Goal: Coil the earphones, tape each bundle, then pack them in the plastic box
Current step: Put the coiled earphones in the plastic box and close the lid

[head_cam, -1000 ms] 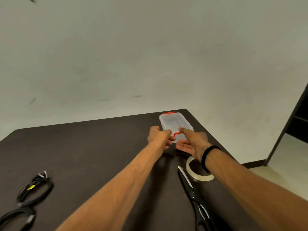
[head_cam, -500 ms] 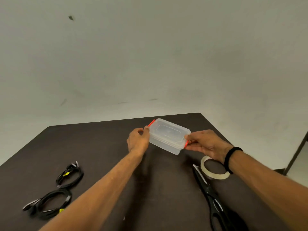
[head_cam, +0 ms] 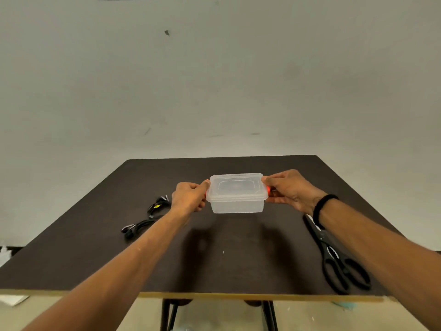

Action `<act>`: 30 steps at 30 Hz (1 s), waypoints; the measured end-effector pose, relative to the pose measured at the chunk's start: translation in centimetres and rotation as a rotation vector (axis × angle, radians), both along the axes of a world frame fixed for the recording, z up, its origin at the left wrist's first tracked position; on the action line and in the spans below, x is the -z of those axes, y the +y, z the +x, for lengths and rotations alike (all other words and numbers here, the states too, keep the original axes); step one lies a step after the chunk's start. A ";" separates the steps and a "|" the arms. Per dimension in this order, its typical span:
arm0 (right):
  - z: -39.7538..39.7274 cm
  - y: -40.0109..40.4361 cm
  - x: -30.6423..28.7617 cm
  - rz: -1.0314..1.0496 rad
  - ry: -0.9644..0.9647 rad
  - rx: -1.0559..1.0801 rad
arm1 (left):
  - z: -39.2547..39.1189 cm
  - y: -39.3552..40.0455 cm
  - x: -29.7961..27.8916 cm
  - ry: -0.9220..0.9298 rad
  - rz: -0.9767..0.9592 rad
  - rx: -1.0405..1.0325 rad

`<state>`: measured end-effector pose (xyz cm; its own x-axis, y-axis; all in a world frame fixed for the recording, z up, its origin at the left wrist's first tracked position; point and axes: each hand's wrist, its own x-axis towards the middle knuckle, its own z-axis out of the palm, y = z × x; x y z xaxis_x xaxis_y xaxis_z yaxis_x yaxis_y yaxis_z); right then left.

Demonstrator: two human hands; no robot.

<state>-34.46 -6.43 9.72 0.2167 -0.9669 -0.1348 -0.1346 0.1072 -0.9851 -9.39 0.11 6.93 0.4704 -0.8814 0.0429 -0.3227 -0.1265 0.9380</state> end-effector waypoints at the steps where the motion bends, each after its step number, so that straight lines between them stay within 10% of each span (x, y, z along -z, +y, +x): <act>1: 0.3 0.7 0.2 -0.010 0.009 0.018 | 0.1 0.9 0.1 -0.024 -0.002 -0.004; 11: 1.6 5.6 3.9 -0.172 0.331 0.162 | -0.9 6.6 2.2 -0.374 -0.030 -0.050; 24: 1.1 6.2 5.3 -0.154 0.259 0.279 | -1.0 6.3 3.8 -0.130 -0.025 -0.115; 30: 0.3 6.3 5.0 -0.291 0.437 0.256 | -1.2 6.4 3.0 -0.362 -0.082 -0.108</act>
<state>-34.13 -0.14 4.73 -0.0449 -0.9918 0.1197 -0.5406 -0.0766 -0.8378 -10.62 6.47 3.98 0.5021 -0.8143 0.2912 -0.6234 -0.1074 0.7745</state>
